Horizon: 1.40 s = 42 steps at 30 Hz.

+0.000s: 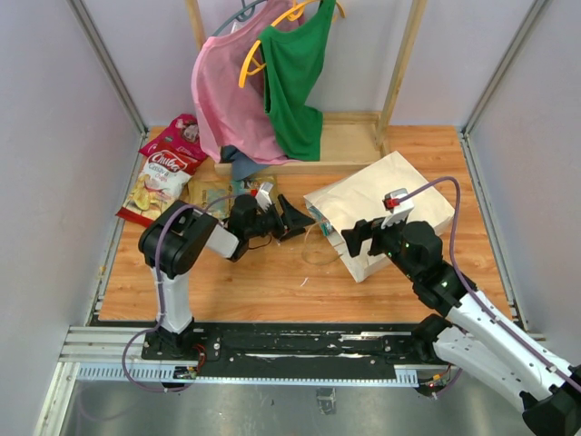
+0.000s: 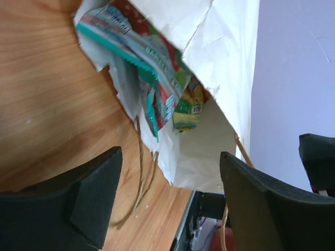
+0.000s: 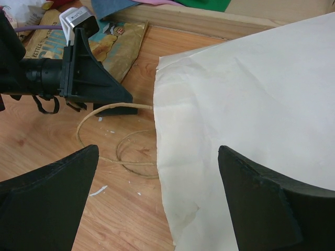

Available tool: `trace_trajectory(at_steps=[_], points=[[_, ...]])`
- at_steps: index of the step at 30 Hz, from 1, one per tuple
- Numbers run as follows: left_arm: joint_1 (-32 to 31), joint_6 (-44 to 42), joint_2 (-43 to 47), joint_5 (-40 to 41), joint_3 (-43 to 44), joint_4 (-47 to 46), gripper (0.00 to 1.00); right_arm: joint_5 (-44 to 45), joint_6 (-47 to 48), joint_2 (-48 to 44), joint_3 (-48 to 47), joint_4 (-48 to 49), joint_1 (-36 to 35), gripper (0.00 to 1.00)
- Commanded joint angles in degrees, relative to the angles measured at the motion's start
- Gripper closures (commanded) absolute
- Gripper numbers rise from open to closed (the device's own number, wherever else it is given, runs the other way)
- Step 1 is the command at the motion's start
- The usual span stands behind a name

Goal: Take the snacks out of the paper bag

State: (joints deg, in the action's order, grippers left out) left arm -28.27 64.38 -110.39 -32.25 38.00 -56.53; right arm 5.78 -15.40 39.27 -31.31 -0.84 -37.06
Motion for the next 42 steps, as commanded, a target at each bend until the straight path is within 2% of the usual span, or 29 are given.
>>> trace_trajectory(at_steps=[1, 4, 6, 11, 14, 21, 28, 42], points=[[-1.4, 2.8, -2.9, -0.2, 3.1, -5.2, 0.26, 0.5, -0.1, 0.3, -0.1, 0.4, 1.2, 0.02], [-1.9, 2.0, -3.6, 1.5, 4.9, -2.8, 0.34, 0.1, -0.3, 0.6, -0.1, 0.4, 1.2, 0.02], [-2.3, 0.1, -3.6, 3.1, 6.9, 2.0, 0.36, 0.2, -0.2, 0.4, 0.0, 0.3, 1.2, 0.02], [-3.9, -5.8, -2.5, 11.6, 10.2, 13.4, 0.46, 0.7, 0.1, -0.6, 0.3, 0.1, 1.2, 0.02], [-4.6, -7.2, -2.9, 14.6, 12.3, 17.2, 0.52, 0.7, 0.1, -0.4, 0.4, 0.0, 1.2, 0.02], [-5.5, -6.5, -6.7, 14.9, 15.5, 16.6, 0.57, 0.4, 0.6, -0.3, 0.3, -0.3, 1.2, 0.02], [-6.7, -7.3, -9.0, 16.2, 18.9, 19.3, 0.68, 0.9, 1.0, -0.8, 0.5, -0.6, 1.2, 0.02], [-7.5, -7.5, -9.7, 17.5, 20.0, 20.0, 0.83, 1.7, 1.4, -1.8, 0.8, -1.1, 1.2, 0.02]])
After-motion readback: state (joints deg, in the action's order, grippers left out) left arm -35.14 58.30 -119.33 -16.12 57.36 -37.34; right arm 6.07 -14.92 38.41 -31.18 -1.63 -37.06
